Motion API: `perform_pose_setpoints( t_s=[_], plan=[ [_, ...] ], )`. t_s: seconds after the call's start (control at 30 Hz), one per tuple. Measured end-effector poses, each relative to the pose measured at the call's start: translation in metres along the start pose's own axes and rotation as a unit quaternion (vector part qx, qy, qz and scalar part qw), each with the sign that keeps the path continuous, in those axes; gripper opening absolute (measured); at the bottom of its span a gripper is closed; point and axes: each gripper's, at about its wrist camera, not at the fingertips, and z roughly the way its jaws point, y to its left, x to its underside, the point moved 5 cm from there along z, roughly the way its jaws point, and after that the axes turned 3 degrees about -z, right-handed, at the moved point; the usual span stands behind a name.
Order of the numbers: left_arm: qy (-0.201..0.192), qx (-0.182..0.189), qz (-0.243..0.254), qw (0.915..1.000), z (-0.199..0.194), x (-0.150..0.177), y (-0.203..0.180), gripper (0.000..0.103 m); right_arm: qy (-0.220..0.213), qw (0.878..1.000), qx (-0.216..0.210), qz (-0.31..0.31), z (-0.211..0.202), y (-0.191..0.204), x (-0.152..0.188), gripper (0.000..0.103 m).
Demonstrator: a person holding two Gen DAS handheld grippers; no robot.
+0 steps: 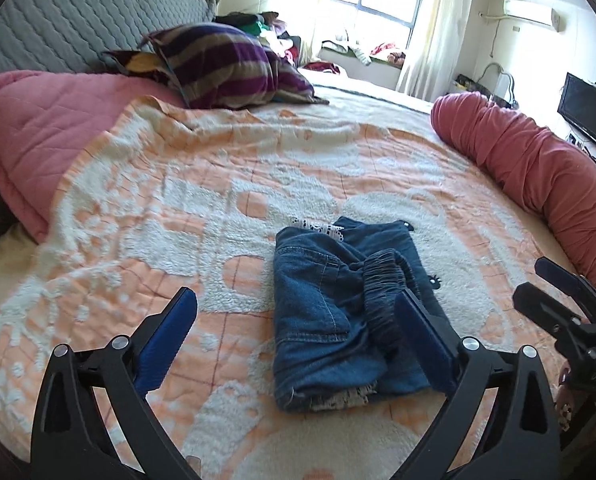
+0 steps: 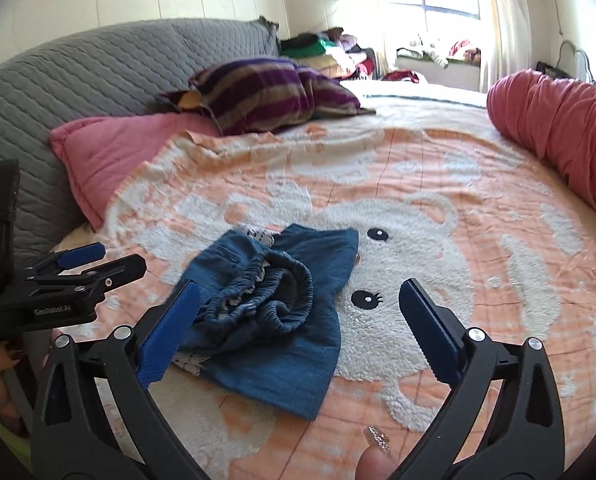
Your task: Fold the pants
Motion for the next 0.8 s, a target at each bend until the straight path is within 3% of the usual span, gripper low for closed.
perform_pose_setpoints(
  t_s=[0.37,0.8],
  plan=[
    [-0.022,-0.01,0.022,0.9995,-0.065,0.032,-0.002,0.099,-0.037,0.999,-0.007,-0.009,-0.066,0.015,0.007,0.094],
    [0.001,-0.017,0.027,0.9995,-0.084,0.083,0.007,0.099,-0.036,0.999,0.007,-0.01,-0.091,0.025,0.044,0.094]
  ],
)
